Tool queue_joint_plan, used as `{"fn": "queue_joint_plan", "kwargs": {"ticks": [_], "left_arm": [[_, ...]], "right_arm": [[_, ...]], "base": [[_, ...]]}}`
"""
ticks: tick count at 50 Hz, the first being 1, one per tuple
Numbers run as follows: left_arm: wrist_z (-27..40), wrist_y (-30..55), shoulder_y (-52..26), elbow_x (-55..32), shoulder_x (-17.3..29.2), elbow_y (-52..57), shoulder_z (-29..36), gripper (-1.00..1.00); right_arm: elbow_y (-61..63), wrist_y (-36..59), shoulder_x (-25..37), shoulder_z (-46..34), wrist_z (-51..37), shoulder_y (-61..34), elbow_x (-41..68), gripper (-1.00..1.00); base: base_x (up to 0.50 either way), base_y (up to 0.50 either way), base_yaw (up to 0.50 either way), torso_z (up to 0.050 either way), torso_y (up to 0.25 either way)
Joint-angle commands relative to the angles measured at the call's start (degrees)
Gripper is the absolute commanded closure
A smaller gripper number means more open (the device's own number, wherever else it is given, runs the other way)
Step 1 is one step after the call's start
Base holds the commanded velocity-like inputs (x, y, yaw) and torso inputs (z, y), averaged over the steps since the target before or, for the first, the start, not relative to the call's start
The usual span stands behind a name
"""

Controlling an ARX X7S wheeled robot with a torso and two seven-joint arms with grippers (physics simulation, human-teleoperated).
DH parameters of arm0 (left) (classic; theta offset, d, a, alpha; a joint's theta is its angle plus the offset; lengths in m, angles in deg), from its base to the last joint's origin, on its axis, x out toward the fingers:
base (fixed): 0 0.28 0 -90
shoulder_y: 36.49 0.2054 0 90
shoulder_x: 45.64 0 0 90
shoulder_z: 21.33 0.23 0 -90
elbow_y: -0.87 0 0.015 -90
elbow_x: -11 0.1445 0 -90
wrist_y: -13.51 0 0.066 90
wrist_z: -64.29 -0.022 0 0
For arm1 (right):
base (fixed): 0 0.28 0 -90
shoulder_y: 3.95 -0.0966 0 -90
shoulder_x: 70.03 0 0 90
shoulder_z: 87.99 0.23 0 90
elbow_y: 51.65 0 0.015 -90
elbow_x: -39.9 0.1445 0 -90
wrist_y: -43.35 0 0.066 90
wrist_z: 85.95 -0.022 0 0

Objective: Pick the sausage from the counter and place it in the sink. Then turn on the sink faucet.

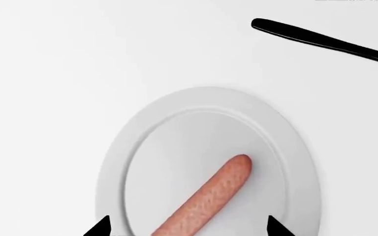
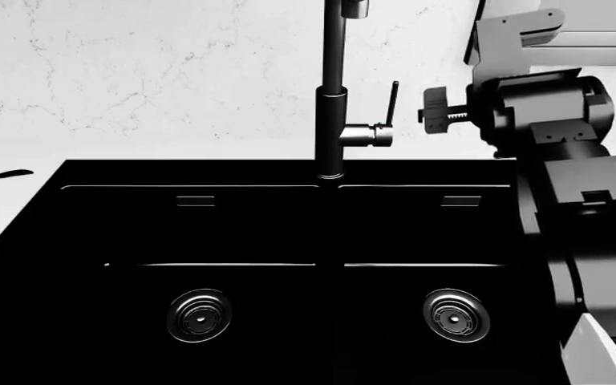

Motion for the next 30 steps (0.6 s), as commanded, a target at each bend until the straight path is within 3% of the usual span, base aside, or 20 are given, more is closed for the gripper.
{"fn": "queue_joint_plan", "kwargs": {"ticks": [1,30], "left_arm": [[2.25,-1.76,1.44,1.76,-1.66,-0.19,-4.89,-1.0],[4.51,-3.71,9.56,1.86,-1.71,-0.2,-11.27,-1.0]], "right_arm": [[0.01,-0.26,-0.92,1.67,1.67,0.73,-1.0,-1.0],[0.01,-0.35,-1.07,1.58,1.66,1.42,-1.0,-1.0]], "base": [[0.0,0.0,0.0,0.0,0.0],[0.0,0.0,0.0,0.0,0.0]]}}
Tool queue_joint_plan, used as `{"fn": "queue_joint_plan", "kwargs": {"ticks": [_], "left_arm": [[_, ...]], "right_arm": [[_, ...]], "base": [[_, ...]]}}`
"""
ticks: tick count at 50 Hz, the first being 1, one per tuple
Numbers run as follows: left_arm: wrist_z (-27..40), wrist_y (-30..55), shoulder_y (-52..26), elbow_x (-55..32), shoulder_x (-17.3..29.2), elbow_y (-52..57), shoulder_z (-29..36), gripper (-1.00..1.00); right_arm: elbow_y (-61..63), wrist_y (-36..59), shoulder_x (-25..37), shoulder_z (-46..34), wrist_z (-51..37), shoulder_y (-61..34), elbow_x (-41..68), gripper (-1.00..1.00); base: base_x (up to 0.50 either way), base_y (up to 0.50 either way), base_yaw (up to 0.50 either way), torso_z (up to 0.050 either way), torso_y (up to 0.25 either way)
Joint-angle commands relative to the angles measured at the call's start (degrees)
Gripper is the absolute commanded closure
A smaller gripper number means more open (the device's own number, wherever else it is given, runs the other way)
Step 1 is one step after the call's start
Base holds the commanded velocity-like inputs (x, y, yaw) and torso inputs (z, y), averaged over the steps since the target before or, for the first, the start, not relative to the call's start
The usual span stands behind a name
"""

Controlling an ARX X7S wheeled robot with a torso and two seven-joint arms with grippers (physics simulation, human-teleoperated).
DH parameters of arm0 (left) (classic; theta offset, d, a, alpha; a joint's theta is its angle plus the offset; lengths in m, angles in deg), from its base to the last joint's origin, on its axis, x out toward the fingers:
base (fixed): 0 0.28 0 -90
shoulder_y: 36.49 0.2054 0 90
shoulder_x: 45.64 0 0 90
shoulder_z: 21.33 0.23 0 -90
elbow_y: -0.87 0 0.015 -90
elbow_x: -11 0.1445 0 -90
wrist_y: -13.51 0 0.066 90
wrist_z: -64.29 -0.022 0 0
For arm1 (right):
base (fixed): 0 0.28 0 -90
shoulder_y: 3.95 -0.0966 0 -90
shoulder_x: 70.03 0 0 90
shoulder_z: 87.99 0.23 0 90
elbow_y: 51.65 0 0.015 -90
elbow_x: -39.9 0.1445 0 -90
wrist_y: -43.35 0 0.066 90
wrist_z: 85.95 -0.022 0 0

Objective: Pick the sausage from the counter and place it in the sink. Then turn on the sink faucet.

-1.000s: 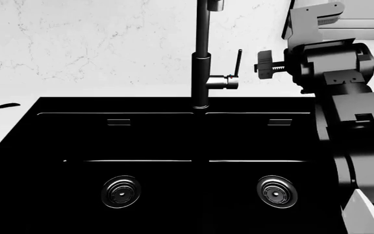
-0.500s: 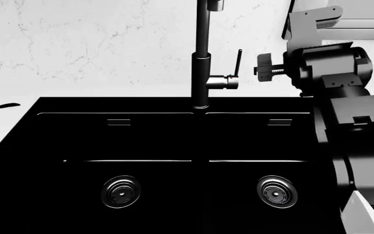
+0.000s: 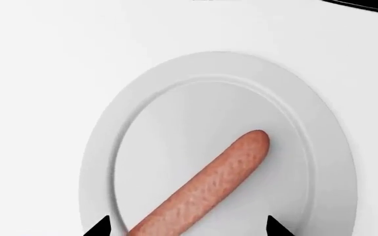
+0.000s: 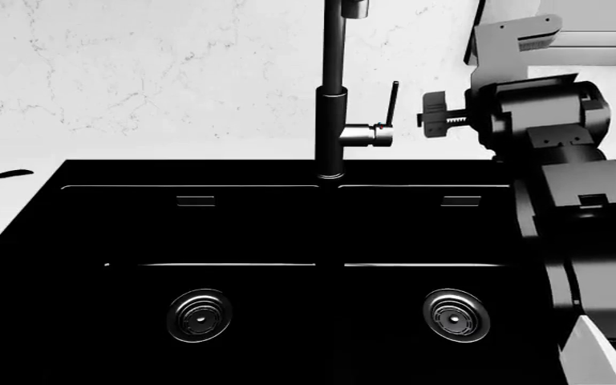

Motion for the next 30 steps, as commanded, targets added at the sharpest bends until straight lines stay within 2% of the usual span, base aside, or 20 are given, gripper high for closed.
{"fn": "queue_joint_plan", "kwargs": {"ticks": [1,8,9,22,30], "left_arm": [[-0.01,-0.55,3.29,1.73,-1.45,-0.49,-3.77,-1.0],[-0.1,-0.63,3.15,2.06,-1.59,-0.5,-3.72,-1.0],[0.4,-1.03,3.03,2.02,-1.52,-0.49,-3.93,1.0],[0.17,-0.94,2.17,2.11,-1.38,-0.49,-3.15,1.0],[-2.34,-1.59,0.41,2.67,-1.78,-0.5,-0.21,1.0]], "right_arm": [[0.01,-0.12,-1.05,1.6,1.74,0.74,-1.0,-1.0],[0.01,-0.17,-0.95,1.62,1.67,0.99,-0.97,-1.0],[0.01,-0.13,-0.96,1.6,1.66,0.96,-0.98,-1.0],[0.01,-0.12,-0.88,1.64,1.57,0.76,-0.95,-1.0],[0.01,-0.24,-0.71,1.93,1.35,0.89,-0.92,-1.0]], "base": [[0.0,0.0,0.0,0.0,0.0],[0.0,0.0,0.0,0.0,0.0],[0.0,0.0,0.0,0.0,0.0],[0.0,0.0,0.0,0.0,0.0],[0.0,0.0,0.0,0.0,0.0]]}}
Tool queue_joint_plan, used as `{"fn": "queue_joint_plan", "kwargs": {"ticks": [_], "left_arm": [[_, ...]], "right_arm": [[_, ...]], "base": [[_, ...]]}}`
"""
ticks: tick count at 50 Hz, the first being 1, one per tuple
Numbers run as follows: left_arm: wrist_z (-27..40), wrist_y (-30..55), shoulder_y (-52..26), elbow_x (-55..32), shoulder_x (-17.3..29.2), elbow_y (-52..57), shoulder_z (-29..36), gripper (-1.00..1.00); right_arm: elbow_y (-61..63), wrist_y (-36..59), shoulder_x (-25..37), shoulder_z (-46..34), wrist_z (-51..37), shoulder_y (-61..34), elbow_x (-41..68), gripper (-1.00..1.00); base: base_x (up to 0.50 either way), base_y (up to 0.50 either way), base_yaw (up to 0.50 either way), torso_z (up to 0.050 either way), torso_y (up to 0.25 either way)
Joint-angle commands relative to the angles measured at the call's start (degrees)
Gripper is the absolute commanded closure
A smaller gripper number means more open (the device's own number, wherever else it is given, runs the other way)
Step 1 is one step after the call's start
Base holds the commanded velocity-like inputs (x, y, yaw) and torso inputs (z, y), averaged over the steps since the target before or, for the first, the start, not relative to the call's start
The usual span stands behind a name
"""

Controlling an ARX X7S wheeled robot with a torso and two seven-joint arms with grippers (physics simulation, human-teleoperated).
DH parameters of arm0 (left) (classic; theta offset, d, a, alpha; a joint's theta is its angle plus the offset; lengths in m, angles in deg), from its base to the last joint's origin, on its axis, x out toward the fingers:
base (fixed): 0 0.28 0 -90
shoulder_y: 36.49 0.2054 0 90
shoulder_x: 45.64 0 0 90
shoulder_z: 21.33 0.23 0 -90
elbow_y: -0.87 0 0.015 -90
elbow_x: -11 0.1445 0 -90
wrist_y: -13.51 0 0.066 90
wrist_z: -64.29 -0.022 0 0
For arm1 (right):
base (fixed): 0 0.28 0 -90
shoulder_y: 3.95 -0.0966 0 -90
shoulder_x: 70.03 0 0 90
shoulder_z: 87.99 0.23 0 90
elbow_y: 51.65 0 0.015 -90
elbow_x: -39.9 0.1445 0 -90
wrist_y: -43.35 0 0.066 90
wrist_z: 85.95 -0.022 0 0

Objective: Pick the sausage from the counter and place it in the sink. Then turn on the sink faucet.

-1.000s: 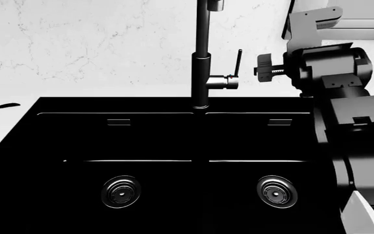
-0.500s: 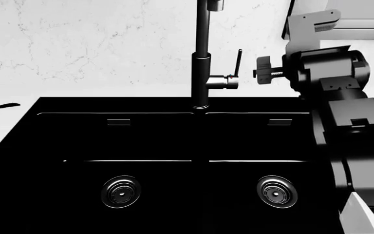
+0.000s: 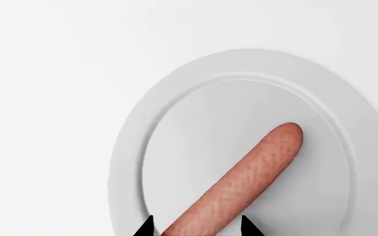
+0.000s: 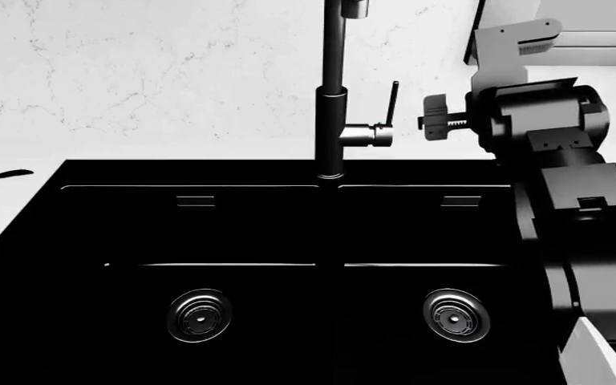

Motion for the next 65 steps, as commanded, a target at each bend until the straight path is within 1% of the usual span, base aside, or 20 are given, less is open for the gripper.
{"fn": "queue_joint_plan", "kwargs": {"ticks": [1,4,6,7,8,12,15,20,24,27,30,36,38,41,42,48,52,58,62,65], "left_arm": [[-4.14,-0.87,-2.04,0.39,-1.78,-0.79,-0.03,1.0],[-6.09,-0.43,-5.28,0.8,-1.8,-0.79,2.53,1.0],[-7.82,0.4,-9.04,1.43,-1.99,-0.78,5.22,1.0],[-9.81,0.9,-11.03,1.72,-2.22,-0.79,7.0,1.0],[-10.05,1.71,-13.35,1.95,-2.43,-0.77,8.25,1.0],[-13.51,2.68,-18.05,2.16,-3.47,-0.78,13.01,1.0],[-14.46,3.01,-19.77,1.6,-4.02,-0.79,14.92,1.0],[-18.86,2.94,-22.03,1.03,-5.78,-0.78,18.47,1.0],[-21.44,2.6,-23.95,0.39,-6.68,-0.78,19.86,1.0],[-25.53,2.56,-25.81,0.07,-8.02,-0.78,21.38,1.0],[-31.57,3.14,-27.32,0.78,-10.96,-0.78,25.16,1.0],[-39.17,3.91,-29.16,1.76,-15.08,-0.76,30.96,1.0],[-41.32,4.12,-29.59,1.45,-15.87,-0.74,31.83,1.0],[-42.91,3.76,-29.51,1.33,-16.85,-0.69,32.74,1.0],[-44.52,3.39,-29.18,1.17,-17.37,-0.63,33.21,1.0],[-47.49,2.88,-27.5,1.13,-19.03,0.52,34.68,1.0],[-50.58,9.98,-22.51,0.51,-19.02,13.65,35.75,1.0],[-53.16,17.95,-16.71,-0.46,-18.84,29.27,37.3,1.0],[-54.41,21.77,-12.83,-1.37,-18.71,38.04,38.33,1.0],[-54.81,22.72,-11.01,-1.67,-18.78,40.77,39.15,1.0]], "right_arm": [[0.01,-0.01,-0.9,1.88,1.56,0.39,-0.97,-1.0],[0.01,-0.01,-0.81,1.96,1.51,0.26,-0.96,-1.0],[0.01,-0.14,-0.75,2.07,1.44,0.24,-0.94,-1.0],[0.01,-0.16,-0.7,2.12,1.48,0.19,-0.92,-1.0],[0.01,-0.28,-0.67,2.17,1.51,0.26,-0.91,-1.0],[0.01,-0.47,-0.49,2.36,1.51,0.47,-0.89,-1.0],[0.01,-0.33,-0.38,2.44,1.45,0.16,-0.94,-1.0],[0.01,-0.36,-0.38,2.51,1.33,-0.06,-0.96,-1.0],[0.01,-0.57,-0.45,2.48,1.21,0.14,-1.0,-1.0],[0.01,-0.14,-0.4,2.48,1.25,-0.53,-1.01,-1.0],[0.01,-0.25,-0.26,2.55,1.15,-0.62,-1.0,-1.0],[0.01,-0.19,-0.03,2.55,1.16,-0.71,-1.03,-1.0],[0.01,-0.14,0.09,2.57,1.17,-0.88,-1.01,-1.0],[0.01,-0.13,0.12,2.66,0.97,-0.93,-0.99,-1.0],[0.01,-0.2,0.05,2.67,0.91,-0.86,-0.98,-1.0],[0.01,-0.01,-0.14,2.53,1.01,-1.12,-1.04,-1.0],[0.01,0.04,-0.23,2.45,1.06,-1.23,-1.03,-1.0],[0.01,0.19,-0.05,2.38,1.11,-1.42,-1.05,-1.0],[0.01,0.05,-0.07,2.36,1.03,-1.39,-1.04,-1.0],[0.01,0.03,-0.07,2.33,1.07,-1.4,-1.03,-1.0]], "base": [[0.0,0.0,0.0,0.0,0.0],[0.0,0.0,0.0,0.0,0.0],[0.0,0.0,0.0,0.0,0.0],[0.0,0.0,0.0,0.0,0.0],[0.0,0.0,0.0,0.0,0.0],[0.0,0.0,0.0,0.0,0.0],[0.0,0.0,0.0,0.0,0.0],[0.0,0.0,0.0,0.0,0.0],[0.0,0.0,0.0,0.0,0.0],[0.0,0.0,0.0,0.0,0.0],[0.0,0.0,0.0,0.0,0.0],[0.0,0.0,0.0,0.0,0.0],[0.0,0.0,0.0,0.0,0.0],[0.0,0.0,0.0,0.0,0.0],[0.0,0.0,0.0,0.0,0.0],[0.0,0.0,0.0,0.0,0.0],[0.0,0.0,0.0,0.0,0.0],[0.0,0.0,0.0,0.0,0.0],[0.0,0.0,0.0,0.0,0.0],[0.0,0.0,0.0,0.0,0.0]]}}
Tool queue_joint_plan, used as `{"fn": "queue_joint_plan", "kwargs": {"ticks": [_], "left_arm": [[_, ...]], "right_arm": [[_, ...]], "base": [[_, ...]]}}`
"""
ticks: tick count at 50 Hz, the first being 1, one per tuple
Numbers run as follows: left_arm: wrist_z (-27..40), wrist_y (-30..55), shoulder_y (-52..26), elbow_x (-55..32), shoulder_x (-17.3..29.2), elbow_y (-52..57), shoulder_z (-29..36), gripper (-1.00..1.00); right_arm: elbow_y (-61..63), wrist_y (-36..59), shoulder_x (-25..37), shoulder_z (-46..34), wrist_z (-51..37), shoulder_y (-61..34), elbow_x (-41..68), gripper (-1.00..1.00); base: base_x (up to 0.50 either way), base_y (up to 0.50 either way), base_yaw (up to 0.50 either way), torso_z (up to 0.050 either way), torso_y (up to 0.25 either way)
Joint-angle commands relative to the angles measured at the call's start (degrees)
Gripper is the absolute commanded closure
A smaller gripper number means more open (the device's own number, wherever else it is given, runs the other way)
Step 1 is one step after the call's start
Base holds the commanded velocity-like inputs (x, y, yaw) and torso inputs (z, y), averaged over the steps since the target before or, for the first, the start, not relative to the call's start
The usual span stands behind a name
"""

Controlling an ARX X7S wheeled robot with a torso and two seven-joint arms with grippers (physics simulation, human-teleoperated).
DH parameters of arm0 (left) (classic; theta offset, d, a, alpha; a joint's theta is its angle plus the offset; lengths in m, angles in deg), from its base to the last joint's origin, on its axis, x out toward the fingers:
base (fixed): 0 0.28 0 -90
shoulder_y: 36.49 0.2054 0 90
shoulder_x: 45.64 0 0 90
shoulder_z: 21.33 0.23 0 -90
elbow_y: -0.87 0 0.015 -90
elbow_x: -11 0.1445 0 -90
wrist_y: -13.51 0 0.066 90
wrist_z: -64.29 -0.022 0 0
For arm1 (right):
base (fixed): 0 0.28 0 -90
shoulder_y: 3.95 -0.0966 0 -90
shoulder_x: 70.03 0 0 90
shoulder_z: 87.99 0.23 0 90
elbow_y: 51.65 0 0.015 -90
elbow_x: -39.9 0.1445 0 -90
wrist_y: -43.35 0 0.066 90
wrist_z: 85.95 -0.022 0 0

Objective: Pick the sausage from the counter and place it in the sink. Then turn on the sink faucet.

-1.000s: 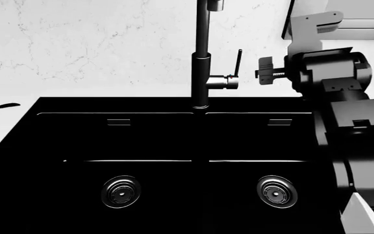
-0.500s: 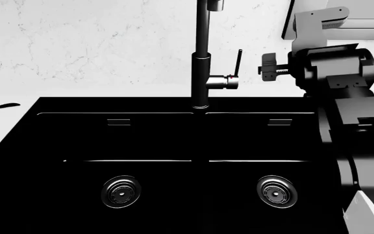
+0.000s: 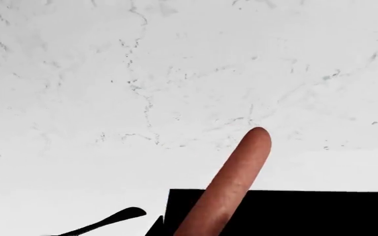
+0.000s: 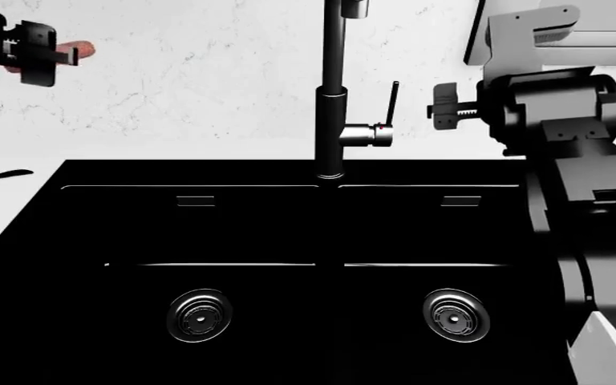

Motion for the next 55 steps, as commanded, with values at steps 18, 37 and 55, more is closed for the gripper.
{"fn": "queue_joint_plan", "kwargs": {"ticks": [18,37,55], "left_arm": [[-7.97,14.62,19.26,-1.43,-0.14,39.2,12.63,1.0],[-9.45,14.51,18.23,-1.05,-1.42,42.66,26.63,1.0],[-6.71,8.84,25.01,0.72,-6.32,36.79,36.42,1.0]], "right_arm": [[0.01,-0.08,-0.93,1.39,1.9,0.37,-0.98,-1.0],[0.01,-0.13,-0.81,1.33,1.81,0.76,-0.95,-1.0],[0.01,-0.26,-0.68,1.4,1.86,1.07,-0.92,-1.0]], "base": [[0.0,0.0,0.0,0.0,0.0],[0.0,0.0,0.0,0.0,0.0],[0.0,0.0,0.0,0.0,0.0]]}}
